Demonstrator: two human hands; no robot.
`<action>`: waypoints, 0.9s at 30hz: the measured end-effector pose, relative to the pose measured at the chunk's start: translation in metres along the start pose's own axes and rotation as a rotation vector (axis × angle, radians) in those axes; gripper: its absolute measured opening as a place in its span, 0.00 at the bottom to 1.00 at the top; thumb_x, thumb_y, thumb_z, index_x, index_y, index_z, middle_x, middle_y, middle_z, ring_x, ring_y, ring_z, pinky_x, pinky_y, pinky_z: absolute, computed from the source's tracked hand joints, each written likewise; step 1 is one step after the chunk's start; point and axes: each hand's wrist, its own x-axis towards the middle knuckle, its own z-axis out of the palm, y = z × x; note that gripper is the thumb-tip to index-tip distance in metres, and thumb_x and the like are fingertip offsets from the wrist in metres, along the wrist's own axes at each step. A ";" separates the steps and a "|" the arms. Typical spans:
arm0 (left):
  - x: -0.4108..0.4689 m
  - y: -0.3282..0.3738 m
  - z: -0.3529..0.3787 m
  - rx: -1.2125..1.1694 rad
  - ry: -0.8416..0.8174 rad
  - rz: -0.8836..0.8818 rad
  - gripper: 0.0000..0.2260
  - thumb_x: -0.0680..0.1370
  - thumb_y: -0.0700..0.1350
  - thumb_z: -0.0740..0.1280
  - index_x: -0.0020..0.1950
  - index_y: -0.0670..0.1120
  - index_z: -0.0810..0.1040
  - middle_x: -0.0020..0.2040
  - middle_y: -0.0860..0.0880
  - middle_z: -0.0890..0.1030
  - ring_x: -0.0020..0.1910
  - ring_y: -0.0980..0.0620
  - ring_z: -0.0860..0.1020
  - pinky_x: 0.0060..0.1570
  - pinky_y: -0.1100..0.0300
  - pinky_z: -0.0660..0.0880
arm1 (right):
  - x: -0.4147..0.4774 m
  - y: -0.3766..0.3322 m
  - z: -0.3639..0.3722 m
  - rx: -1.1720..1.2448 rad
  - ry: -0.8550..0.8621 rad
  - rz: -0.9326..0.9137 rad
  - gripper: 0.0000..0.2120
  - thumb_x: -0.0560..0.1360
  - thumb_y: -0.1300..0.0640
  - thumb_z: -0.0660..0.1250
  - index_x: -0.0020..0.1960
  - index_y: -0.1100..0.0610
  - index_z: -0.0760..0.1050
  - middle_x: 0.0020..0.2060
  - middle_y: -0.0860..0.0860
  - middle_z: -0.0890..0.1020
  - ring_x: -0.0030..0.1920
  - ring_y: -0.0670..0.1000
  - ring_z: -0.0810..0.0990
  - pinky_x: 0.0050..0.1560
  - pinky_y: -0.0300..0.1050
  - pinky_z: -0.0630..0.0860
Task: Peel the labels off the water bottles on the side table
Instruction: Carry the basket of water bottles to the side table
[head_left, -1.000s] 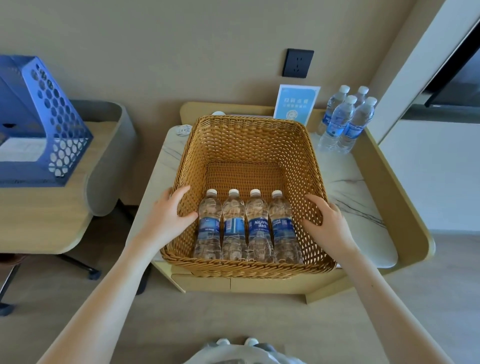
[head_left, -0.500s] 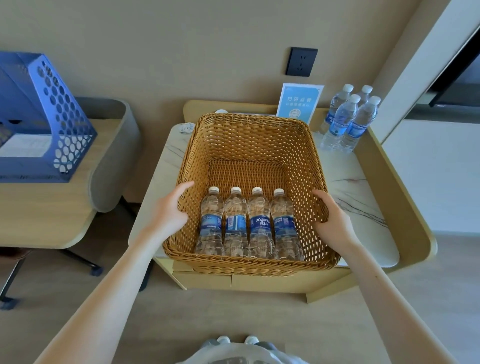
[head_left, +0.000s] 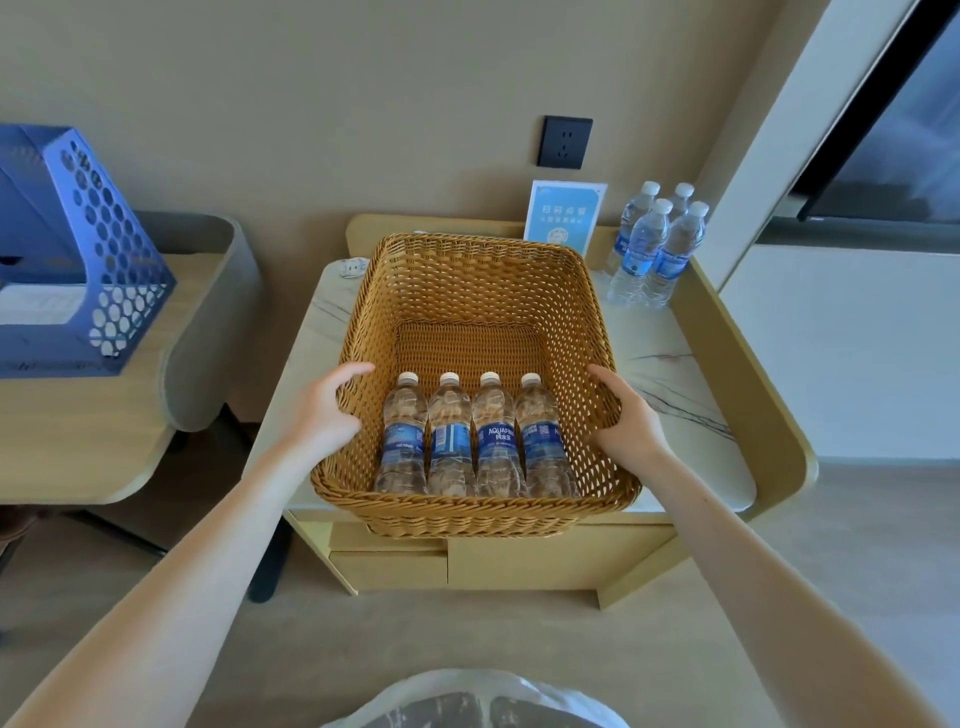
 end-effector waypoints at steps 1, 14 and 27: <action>-0.004 0.002 0.001 -0.007 0.012 0.007 0.34 0.73 0.26 0.68 0.72 0.55 0.72 0.76 0.48 0.68 0.36 0.60 0.74 0.35 0.57 0.79 | -0.003 0.001 -0.001 0.009 -0.006 -0.001 0.41 0.69 0.70 0.73 0.74 0.43 0.65 0.71 0.50 0.72 0.69 0.54 0.72 0.57 0.39 0.68; -0.052 -0.002 -0.011 -0.076 0.048 -0.015 0.33 0.73 0.27 0.67 0.69 0.59 0.75 0.74 0.50 0.71 0.27 0.54 0.80 0.21 0.66 0.73 | -0.036 0.005 -0.009 0.046 -0.062 -0.030 0.46 0.64 0.69 0.78 0.75 0.44 0.65 0.73 0.49 0.70 0.71 0.53 0.69 0.68 0.50 0.67; -0.123 -0.027 -0.049 -0.119 0.313 -0.171 0.33 0.71 0.26 0.67 0.67 0.59 0.77 0.67 0.47 0.78 0.18 0.58 0.72 0.19 0.67 0.68 | -0.021 -0.040 0.025 0.043 -0.242 -0.214 0.41 0.68 0.69 0.74 0.74 0.43 0.67 0.70 0.48 0.73 0.69 0.52 0.72 0.65 0.46 0.69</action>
